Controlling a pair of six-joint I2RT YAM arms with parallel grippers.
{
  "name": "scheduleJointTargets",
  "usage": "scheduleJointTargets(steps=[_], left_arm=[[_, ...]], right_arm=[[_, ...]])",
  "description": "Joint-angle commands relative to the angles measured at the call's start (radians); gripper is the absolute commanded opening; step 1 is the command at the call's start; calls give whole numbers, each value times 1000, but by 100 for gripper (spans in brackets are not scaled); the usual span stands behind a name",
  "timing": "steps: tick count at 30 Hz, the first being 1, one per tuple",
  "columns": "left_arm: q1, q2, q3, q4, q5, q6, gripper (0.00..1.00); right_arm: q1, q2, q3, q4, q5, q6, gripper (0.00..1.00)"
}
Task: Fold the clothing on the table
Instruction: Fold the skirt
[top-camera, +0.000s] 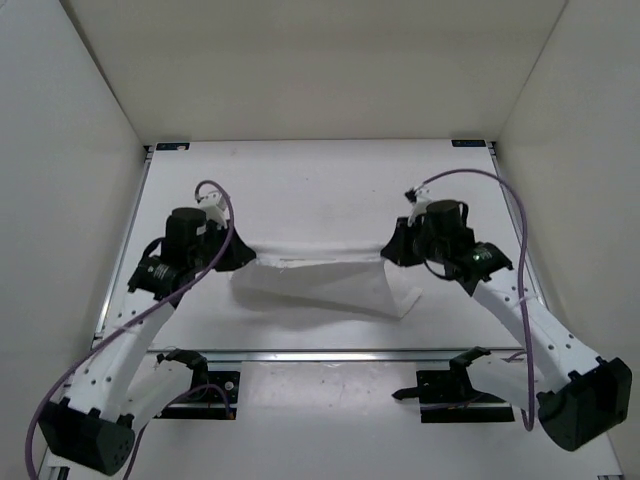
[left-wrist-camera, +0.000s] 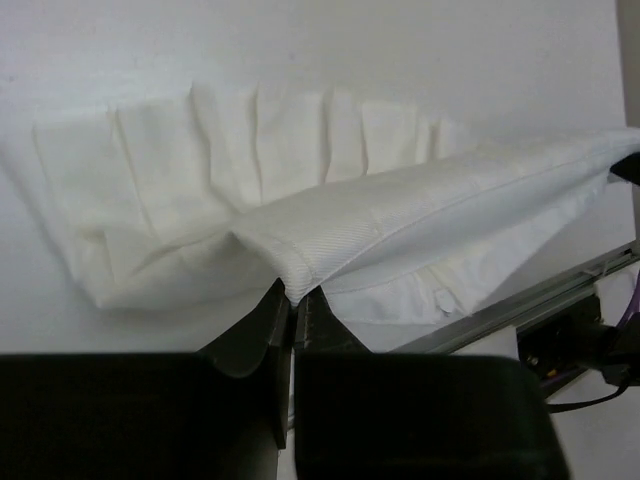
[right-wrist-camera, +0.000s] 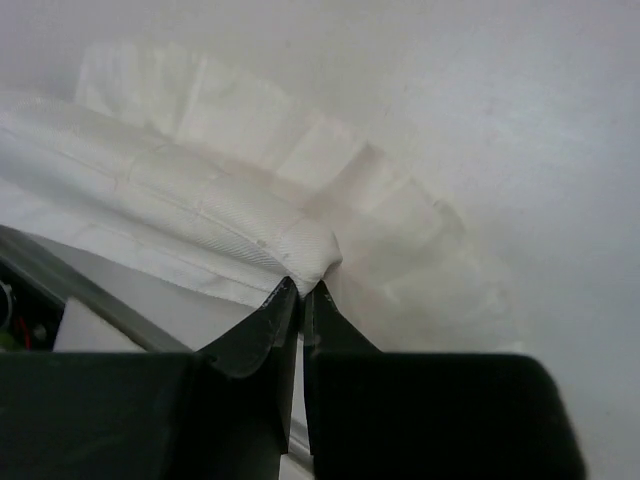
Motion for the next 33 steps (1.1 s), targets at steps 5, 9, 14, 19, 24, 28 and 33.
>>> scheduleJointTargets(steps=[5, 9, 14, 19, 24, 28, 33], left_arm=[[60, 436, 121, 162, 43, -7, 0], [66, 585, 118, 239, 51, -18, 0], [66, 636, 124, 222, 83, 16, 0], [42, 526, 82, 181, 77, 40, 0], [72, 368, 75, 135, 65, 52, 0], [74, 219, 91, 104, 45, 71, 0], [16, 60, -33, 75, 69, 42, 0]], right_arm=[[-220, 316, 158, 173, -113, -79, 0], [-197, 426, 126, 243, -172, -32, 0], [-154, 433, 57, 279, -211, 9, 0], [-157, 326, 9, 257, -202, 22, 0], [-192, 206, 10, 199, -239, 11, 0], [-196, 111, 64, 133, -205, 5, 0], [-185, 10, -66, 47, -198, 22, 0]])
